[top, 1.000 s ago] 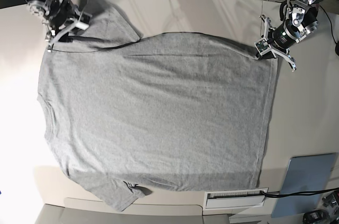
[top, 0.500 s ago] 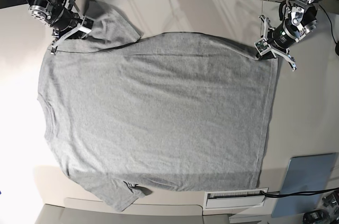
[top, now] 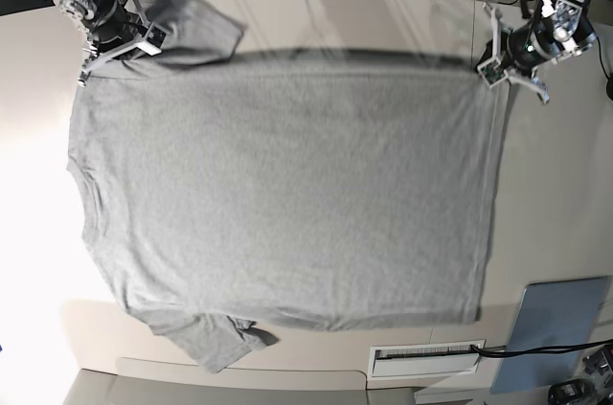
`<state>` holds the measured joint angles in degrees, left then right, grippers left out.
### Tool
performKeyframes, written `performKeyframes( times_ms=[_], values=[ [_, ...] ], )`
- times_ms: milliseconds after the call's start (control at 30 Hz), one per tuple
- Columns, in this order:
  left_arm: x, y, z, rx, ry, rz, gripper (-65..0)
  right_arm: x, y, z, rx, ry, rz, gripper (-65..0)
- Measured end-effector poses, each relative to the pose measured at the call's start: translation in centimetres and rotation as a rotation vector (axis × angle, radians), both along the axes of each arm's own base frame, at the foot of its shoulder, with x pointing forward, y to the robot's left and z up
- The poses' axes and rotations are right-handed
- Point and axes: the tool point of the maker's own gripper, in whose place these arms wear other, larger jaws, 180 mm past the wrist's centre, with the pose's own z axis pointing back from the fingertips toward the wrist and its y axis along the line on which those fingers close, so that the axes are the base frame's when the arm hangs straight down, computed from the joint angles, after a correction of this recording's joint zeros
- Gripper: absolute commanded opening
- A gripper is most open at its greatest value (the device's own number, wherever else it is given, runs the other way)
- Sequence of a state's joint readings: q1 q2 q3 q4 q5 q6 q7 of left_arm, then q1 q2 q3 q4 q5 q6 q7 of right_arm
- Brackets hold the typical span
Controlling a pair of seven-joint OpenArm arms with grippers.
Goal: Fold the T-shirt properly
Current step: 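Grasp the shoulder corners with both grippers and pull them taut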
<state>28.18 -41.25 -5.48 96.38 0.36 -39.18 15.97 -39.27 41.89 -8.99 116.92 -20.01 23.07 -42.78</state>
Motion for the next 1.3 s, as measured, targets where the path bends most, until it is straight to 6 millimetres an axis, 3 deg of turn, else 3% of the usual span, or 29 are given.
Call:
performKeyframes(
  times_ms=[100, 267, 433, 700, 900, 1133, 1300],
  values=[
    [-1.7, 0.6, 0.7, -0.042, 0.031, 0.05, -65.0, -1.7, 0.0, 0.5, -0.009, 0.019, -0.019, -65.0],
    [-2.3, 2.6, 2.2, -0.045, 0.009, 0.126, -65.0, -4.3, 0.3, 1.4, -0.018, 0.062, -0.023, -65.0],
    [-5.3, 3.4, 1.4, -0.021, 0.081, 0.14, -65.0, -6.9, 0.8, 1.7, -0.019, 0.123, -0.023, -65.0],
    [-7.7, 3.4, 0.8, -0.016, 0.139, 0.142, -65.0, -7.8, 1.1, 2.7, -0.042, 0.108, -0.014, -65.0],
    [-6.8, 3.5, 1.2, -0.021, 0.113, 0.144, -65.0, -5.0, -0.1, 4.4, -0.121, -0.048, -0.015, -65.0],
    [-2.9, 3.3, 2.9, -0.065, -0.002, 0.203, -65.0, 0.3, 0.9, 6.4, -0.069, -0.213, 0.014, -65.0],
    [0.4, 4.3, 3.9, -0.053, -0.108, 0.278, -65.0, 4.0, 1.1, 7.1, -0.013, -0.306, 0.009, -65.0]
  ],
)
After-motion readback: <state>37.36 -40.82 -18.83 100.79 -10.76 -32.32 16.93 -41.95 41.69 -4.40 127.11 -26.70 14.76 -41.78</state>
